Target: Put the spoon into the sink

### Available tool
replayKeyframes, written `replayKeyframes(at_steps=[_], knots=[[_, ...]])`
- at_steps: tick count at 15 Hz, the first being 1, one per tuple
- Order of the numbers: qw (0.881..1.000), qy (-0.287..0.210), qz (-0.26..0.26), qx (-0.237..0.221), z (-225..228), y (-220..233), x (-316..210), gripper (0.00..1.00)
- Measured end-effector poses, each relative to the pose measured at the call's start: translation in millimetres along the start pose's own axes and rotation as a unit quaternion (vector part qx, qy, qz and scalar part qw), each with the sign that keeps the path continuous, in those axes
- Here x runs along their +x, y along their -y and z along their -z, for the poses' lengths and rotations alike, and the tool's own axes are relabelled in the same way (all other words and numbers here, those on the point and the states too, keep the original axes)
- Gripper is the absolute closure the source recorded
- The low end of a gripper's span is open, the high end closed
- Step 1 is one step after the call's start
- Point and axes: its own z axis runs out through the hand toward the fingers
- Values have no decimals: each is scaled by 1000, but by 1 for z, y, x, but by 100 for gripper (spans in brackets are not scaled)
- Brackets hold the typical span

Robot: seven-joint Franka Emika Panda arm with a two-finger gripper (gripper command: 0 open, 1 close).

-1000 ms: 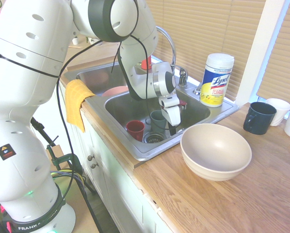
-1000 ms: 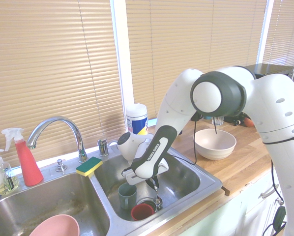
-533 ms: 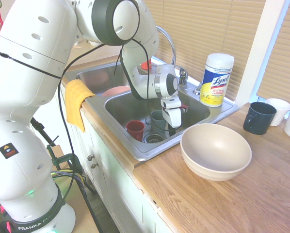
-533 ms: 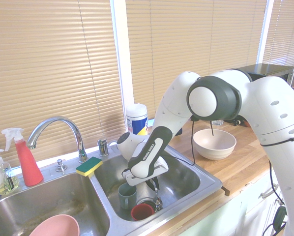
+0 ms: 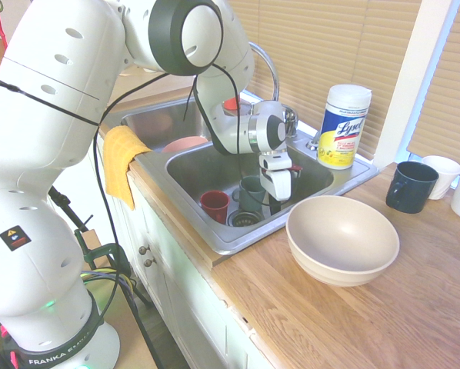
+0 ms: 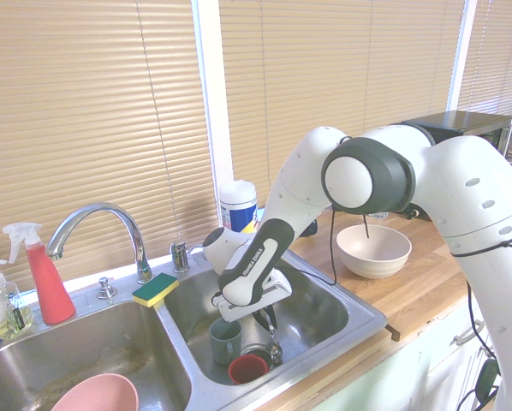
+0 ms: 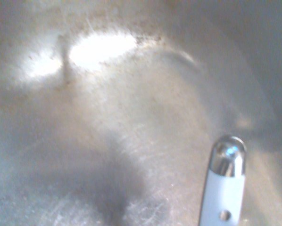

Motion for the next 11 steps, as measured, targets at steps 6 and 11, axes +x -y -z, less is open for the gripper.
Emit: replayKeyframes(at_steps=[6,11], knots=[[1000,-3,4,-8,-10,4,-3,0],[999,-3,3,34,32,-21,6,0]])
